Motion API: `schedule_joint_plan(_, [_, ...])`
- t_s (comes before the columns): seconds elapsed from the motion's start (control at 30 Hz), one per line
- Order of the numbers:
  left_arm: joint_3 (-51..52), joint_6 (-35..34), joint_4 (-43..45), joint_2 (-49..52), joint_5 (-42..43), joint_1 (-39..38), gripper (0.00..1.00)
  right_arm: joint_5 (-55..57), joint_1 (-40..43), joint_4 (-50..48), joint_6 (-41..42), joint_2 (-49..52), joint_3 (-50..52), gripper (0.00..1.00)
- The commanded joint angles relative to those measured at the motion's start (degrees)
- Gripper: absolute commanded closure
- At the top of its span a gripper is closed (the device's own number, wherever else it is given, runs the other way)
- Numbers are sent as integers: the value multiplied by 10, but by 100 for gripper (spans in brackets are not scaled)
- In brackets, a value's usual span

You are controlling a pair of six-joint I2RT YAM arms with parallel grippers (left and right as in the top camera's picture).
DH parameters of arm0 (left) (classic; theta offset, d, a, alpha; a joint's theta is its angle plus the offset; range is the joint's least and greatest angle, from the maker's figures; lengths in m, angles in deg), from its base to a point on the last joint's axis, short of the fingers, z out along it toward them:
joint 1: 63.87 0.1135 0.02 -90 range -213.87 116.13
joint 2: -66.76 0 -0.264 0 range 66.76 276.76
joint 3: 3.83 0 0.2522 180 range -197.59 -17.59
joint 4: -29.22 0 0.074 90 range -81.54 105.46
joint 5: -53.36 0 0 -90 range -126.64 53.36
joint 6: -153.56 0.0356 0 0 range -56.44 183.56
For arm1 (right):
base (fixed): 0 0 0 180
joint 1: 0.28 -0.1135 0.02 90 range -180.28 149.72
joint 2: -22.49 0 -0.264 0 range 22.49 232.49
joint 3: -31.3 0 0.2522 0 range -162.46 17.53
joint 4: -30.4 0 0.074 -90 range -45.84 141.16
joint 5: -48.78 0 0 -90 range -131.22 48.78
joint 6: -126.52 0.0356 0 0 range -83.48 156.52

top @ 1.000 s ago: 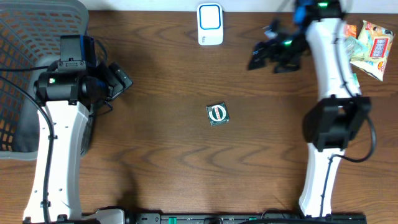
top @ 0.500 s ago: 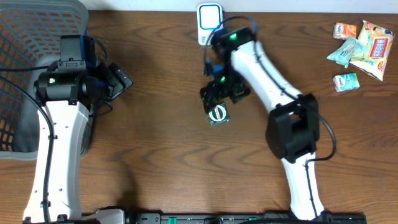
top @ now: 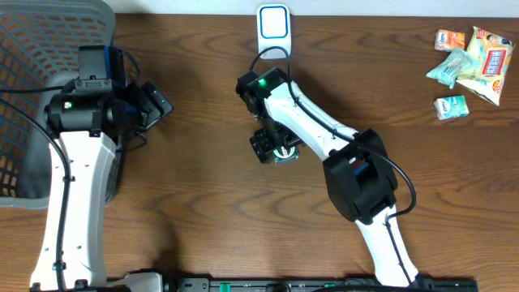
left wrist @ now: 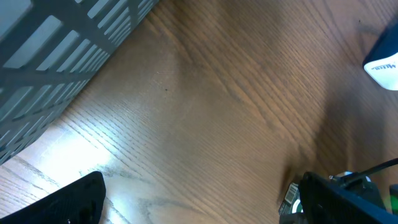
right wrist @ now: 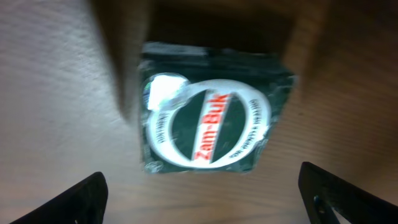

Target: Scan the item barcode

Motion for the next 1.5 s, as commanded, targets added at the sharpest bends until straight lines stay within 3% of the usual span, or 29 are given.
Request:
schedule_joint_plan(0.0, [1, -1, 0, 0, -7, 3, 2, 42, 3, -13, 30, 6, 16, 9])
schedule_joint_plan(0.33, [1, -1, 0, 0, -7, 3, 2, 20, 3, -51, 36, 6, 62, 12])
schedule_joint_plan(0.47, [1, -1, 0, 0, -7, 3, 2, 97, 14, -58, 36, 6, 61, 20])
schedule_joint_plan(0.67, [1, -1, 0, 0, -7, 3, 2, 199, 51, -81, 28, 6, 53, 20])
schedule_joint_plan(0.77, [1, 0, 0, 0, -7, 3, 2, 144, 65, -74, -5, 6, 41, 18])
schedule_joint_plan(0.87, [1, -1, 0, 0, -7, 3, 2, 72, 75, -75, -67, 6, 34, 10])
schedule_joint_plan(1.03, [1, 0, 0, 0, -7, 3, 2, 54, 98, -76, -91, 6, 16, 1])
schedule_joint_plan(1.2, [1, -1, 0, 0, -7, 3, 2, -64, 135, -74, -213, 6, 15, 1])
schedule_joint_plan(1.47, [1, -1, 0, 0, -7, 3, 2, -152, 208, -67, -251, 6, 17, 1])
